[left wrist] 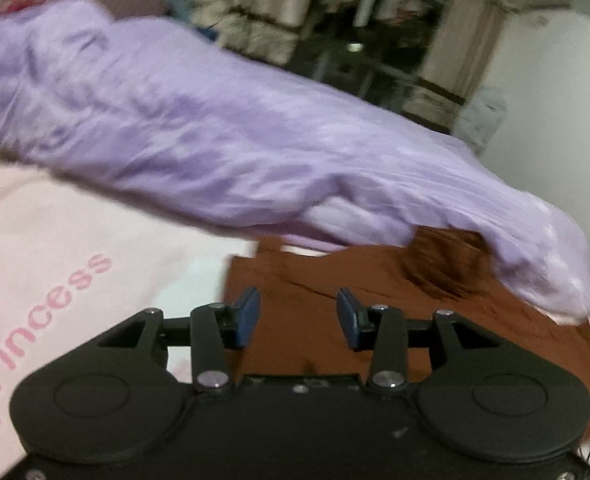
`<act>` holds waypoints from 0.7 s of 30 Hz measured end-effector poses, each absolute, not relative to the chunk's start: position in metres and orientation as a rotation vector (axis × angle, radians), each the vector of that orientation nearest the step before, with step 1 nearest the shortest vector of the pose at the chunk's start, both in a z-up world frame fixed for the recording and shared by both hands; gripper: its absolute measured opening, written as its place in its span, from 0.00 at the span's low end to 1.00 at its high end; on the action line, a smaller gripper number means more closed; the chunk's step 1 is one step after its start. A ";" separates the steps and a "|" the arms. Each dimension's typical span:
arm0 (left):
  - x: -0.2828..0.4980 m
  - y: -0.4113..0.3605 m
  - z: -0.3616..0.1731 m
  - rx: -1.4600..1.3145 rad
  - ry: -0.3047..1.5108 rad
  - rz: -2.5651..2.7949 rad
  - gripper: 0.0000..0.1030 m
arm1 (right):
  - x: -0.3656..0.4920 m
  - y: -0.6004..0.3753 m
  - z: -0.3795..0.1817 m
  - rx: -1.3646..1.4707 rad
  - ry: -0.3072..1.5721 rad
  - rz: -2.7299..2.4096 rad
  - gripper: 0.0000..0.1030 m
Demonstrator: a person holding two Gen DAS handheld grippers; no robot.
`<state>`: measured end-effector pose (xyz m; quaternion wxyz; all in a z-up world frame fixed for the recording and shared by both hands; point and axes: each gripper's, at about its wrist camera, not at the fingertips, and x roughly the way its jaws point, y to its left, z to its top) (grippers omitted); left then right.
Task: Fold large clothes
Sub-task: 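Open both tools and withdraw them above the jacket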
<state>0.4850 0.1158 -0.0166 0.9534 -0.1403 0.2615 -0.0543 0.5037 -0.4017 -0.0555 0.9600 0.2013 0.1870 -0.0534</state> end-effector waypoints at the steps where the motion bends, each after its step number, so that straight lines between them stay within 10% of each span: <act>1: 0.476 0.101 -0.014 -0.272 0.522 -0.145 0.42 | 0.495 -0.386 -0.051 0.399 0.361 -0.073 0.46; 6: 0.454 0.021 -0.026 -0.238 0.544 -0.319 0.43 | 0.476 -0.297 -0.056 0.310 0.395 0.158 0.26; 21: 0.466 0.009 -0.070 -0.108 0.594 -0.198 0.44 | 0.481 -0.263 -0.098 0.243 0.475 0.144 0.18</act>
